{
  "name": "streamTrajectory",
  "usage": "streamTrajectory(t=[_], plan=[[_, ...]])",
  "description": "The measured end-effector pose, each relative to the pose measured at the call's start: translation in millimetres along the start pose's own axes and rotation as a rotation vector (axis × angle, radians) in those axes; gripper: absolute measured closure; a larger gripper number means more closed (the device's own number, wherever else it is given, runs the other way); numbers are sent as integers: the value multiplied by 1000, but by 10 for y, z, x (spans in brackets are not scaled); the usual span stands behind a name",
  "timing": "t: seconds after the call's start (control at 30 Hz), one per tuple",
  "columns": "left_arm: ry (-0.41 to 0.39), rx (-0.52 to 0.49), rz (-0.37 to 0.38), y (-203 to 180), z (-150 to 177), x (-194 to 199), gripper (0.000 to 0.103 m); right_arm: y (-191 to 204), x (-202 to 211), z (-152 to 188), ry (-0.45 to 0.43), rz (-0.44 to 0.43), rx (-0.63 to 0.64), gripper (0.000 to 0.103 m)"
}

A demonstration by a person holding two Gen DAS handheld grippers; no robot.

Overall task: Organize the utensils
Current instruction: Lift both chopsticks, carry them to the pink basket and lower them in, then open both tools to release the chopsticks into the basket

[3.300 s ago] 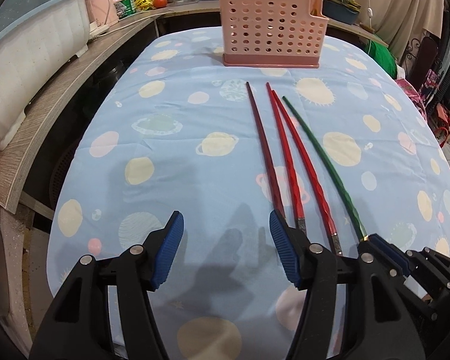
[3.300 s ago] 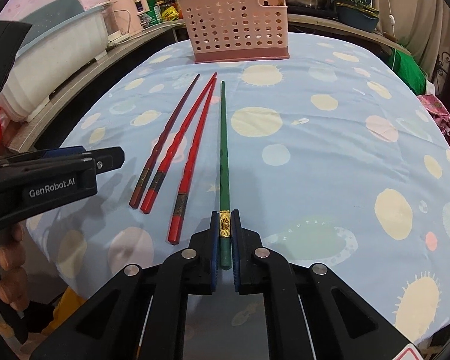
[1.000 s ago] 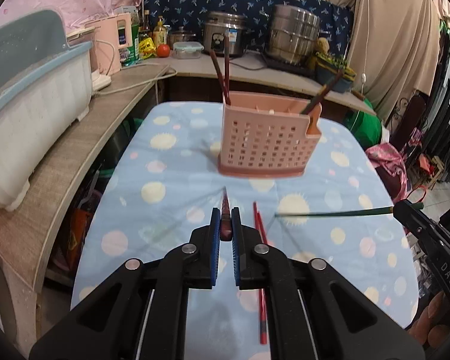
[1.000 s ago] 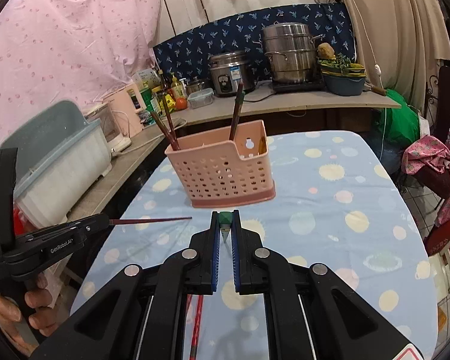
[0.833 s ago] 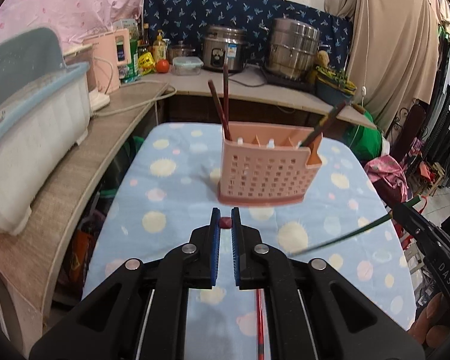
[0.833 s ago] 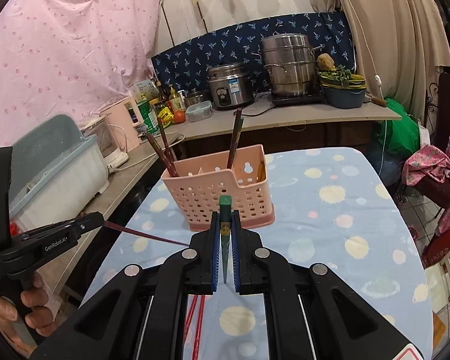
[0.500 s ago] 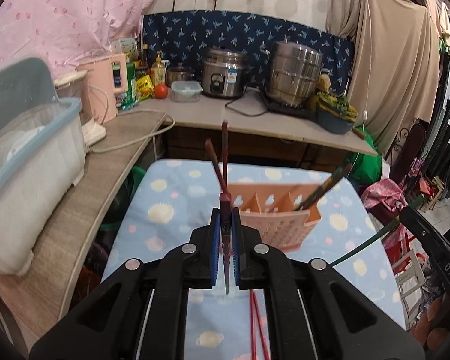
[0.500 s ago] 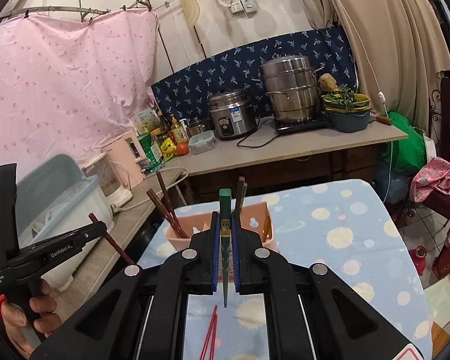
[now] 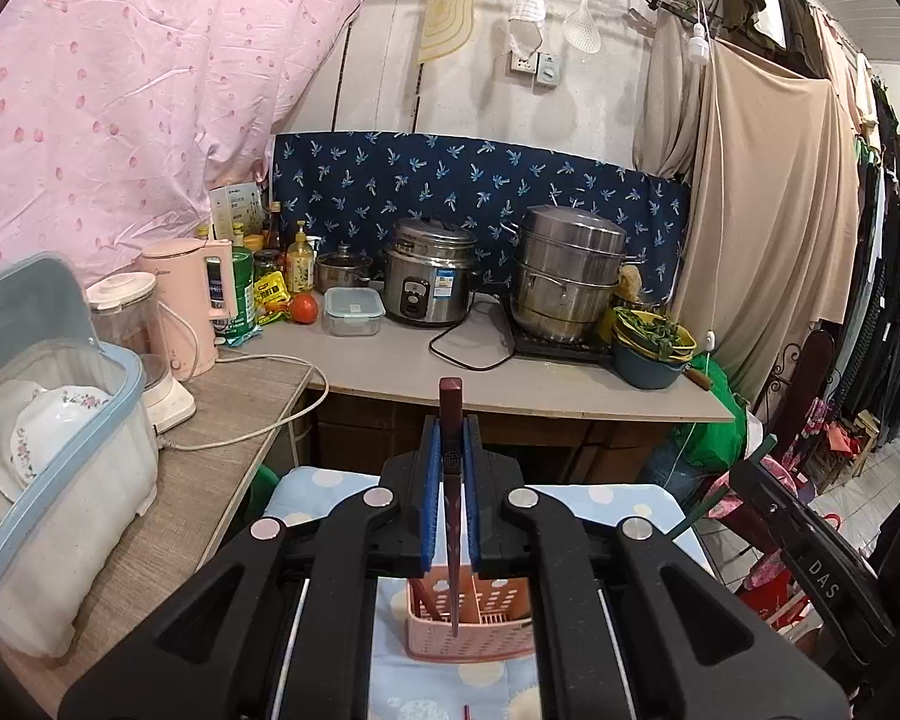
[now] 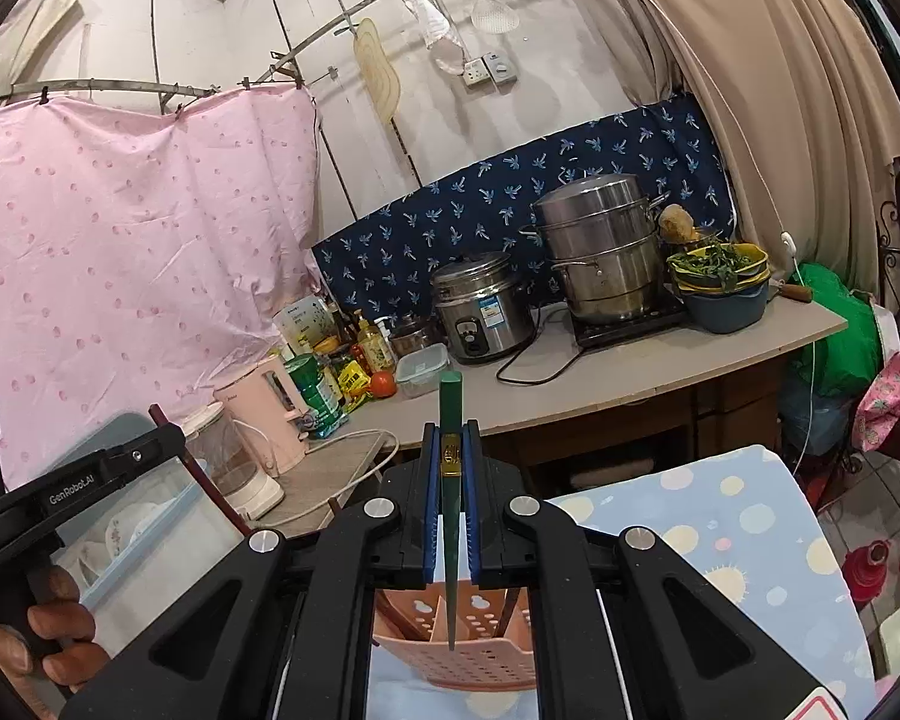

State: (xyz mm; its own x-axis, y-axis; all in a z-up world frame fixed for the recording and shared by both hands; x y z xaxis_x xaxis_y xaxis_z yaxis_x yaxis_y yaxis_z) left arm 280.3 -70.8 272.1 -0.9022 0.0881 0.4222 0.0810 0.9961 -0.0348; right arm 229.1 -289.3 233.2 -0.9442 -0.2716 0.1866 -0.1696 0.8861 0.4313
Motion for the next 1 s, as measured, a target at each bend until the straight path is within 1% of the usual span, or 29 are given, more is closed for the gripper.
streamTrajectory(t=[0.13, 0.27, 0.43, 0.53, 0.83, 1.0], plan=[[23, 7, -5, -20, -29, -176, 96, -56, -114, -50, 4, 3, -7, 96], [25, 10, -11, -15, -46, -262, 96, -96, -169, -93, -5, 5, -7, 96], [49, 11, -15, -34, 10, -377, 96, -155, -236, -213, -29, -1, -25, 96], [59, 6, -19, -52, 53, -420, 96, -158, -282, -233, -27, 1, -14, 96], [118, -5, -24, -87, 251, -626, 96, -311, -630, 202, 99, 36, -15, 96], [160, -8, -34, -92, 367, -771, 96, -371, -820, 373, 166, 49, -2, 96]])
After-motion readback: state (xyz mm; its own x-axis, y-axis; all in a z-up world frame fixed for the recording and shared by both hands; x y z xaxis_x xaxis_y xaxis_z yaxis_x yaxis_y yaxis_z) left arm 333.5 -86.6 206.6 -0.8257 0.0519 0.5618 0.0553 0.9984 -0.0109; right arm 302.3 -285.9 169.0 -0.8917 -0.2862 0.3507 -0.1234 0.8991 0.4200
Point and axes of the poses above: each gripper's, at about its wrist camera, not at the fingertips, and x roughly against the way its jaws point, y to its left, z to its underside, the point moved 2 cm from there along -x, roughly the way its jaws point, and after that the axes turned 14 degrees about -z, right-handed, at the moved point
